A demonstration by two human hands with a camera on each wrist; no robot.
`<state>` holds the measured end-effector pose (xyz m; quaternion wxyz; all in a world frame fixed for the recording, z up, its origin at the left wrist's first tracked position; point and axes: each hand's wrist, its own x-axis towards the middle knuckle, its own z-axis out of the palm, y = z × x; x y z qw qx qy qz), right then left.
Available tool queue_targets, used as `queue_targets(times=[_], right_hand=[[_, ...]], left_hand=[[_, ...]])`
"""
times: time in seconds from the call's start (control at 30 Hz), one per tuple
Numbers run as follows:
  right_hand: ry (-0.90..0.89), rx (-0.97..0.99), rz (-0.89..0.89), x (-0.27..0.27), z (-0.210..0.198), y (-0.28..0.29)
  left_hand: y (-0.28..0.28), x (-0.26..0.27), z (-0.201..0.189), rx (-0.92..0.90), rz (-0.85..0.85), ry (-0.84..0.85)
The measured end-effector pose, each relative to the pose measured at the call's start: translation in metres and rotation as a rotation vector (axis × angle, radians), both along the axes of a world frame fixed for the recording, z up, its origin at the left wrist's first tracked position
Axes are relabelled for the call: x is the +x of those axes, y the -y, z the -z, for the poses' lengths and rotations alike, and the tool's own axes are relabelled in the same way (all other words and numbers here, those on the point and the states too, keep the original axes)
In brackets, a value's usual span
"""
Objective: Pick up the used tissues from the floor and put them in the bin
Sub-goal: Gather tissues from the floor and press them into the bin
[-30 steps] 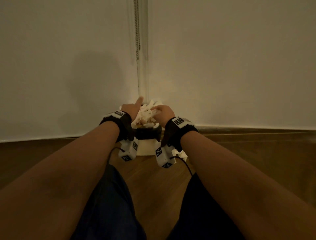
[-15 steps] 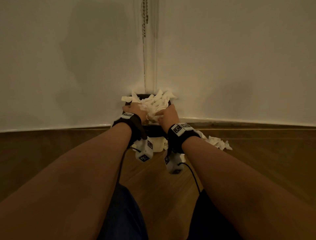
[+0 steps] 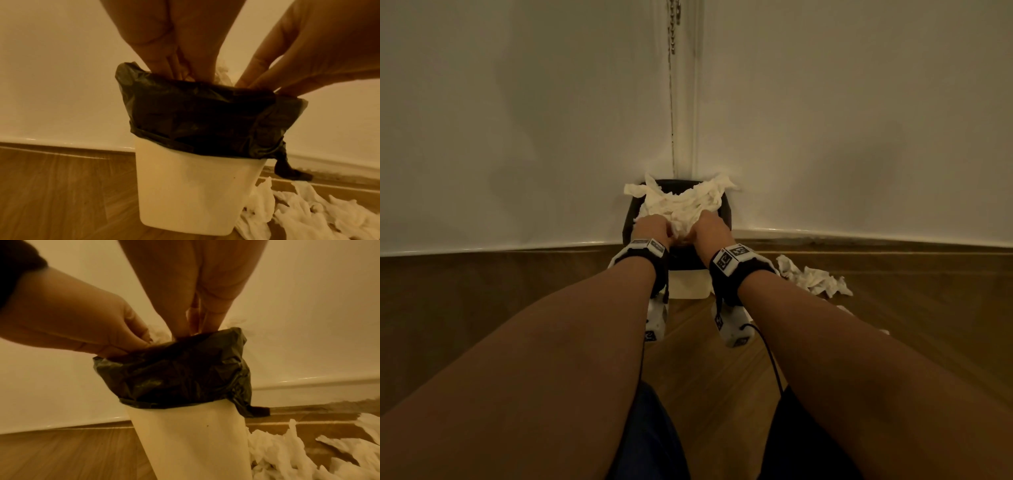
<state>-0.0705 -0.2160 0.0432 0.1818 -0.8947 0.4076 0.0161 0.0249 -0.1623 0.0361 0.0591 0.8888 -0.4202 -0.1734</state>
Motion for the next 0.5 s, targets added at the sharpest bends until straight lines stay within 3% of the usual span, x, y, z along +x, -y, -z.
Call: queue_targets(times=[0.17, 0.3, 0.5], right_hand=[[-0.012, -0.035, -0.174, 0.003, 0.004, -0.012], [-0.174, -0.080, -0.319, 0.008, 0.008, -0.017], [-0.285, -0.115, -0.324, 0.011, 0.013, -0.016]], left_hand=[[0.002, 0.001, 0.000, 0.089, 0.059, 0.075], [0.001, 0.000, 0.011, 0.138, 0.191, 0.171], [-0.007, 0.003, 0.022, 0.198, 0.236, 0.252]])
